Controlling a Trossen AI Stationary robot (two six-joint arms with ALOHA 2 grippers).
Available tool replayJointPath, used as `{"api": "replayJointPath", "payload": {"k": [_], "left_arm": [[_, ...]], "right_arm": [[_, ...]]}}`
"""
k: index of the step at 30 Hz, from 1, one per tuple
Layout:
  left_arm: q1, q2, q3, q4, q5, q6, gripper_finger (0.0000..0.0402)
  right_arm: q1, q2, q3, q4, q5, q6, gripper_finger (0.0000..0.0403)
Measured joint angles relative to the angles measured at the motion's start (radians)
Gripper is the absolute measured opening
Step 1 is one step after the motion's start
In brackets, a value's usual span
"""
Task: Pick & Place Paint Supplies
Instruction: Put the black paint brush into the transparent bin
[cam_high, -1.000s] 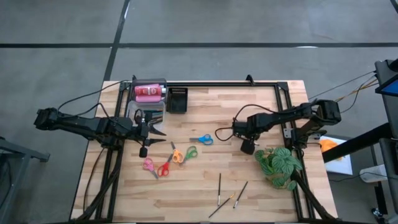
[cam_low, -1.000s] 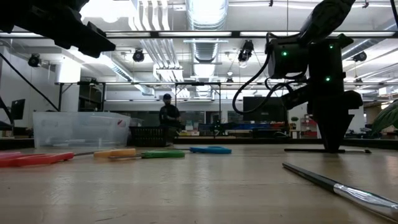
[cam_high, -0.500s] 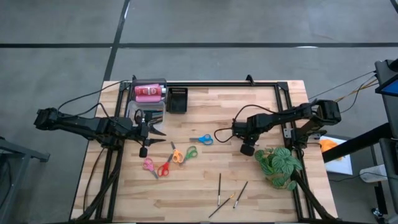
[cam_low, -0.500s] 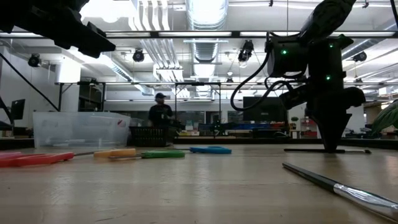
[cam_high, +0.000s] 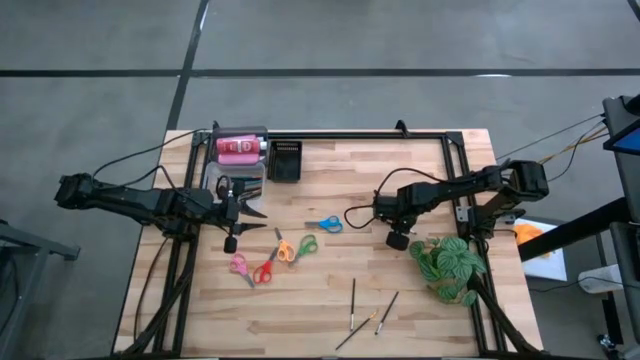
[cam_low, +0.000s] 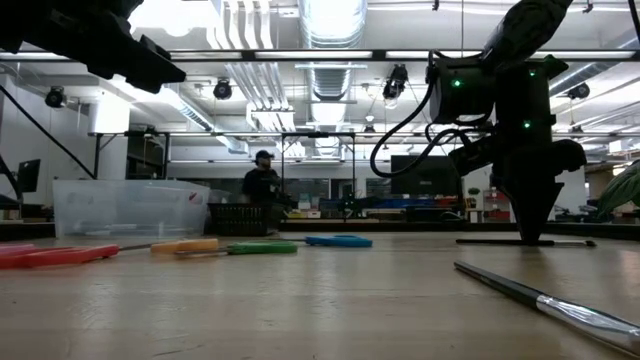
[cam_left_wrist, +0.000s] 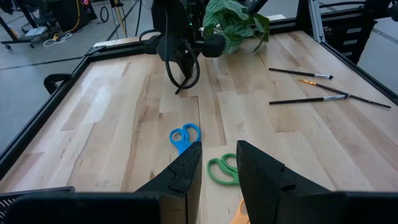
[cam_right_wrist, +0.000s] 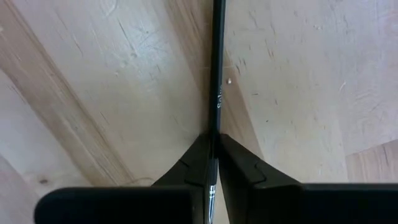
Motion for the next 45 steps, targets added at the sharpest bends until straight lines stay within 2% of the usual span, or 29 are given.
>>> {"api": "replayJointPath", "payload": {"k": [19,29,33,37,45], "left_arm": [[0.0,0.0,0.0,-0.048,0.0,0.0,0.0102],[0.0,0.0,0.0,-0.064,0.0,0.0,0.0102],[0.0,0.0,0.0,-0.071,0.0,0.0,0.0102],[0.0,0.0,0.0,-0.08,0.0,0.0,0.0102],[0.0,0.0,0.0,-0.106,0.0,0.0,0.0102]], "right_arm": [[-0.002,-0.151,0.034,0.055,0.001,0.046,0.0019],[-0.001,-0.174,0.103,0.213,-0.08,0.027,0.0019],[0.002,-0.14,0.134,0.331,-0.12,-0.038,0.0019],[0.002,-0.071,0.217,0.336,-0.122,-0.096,0.0019],[0.002,0.164,0.521,0.159,-0.092,-0.259,0.0019]]}}
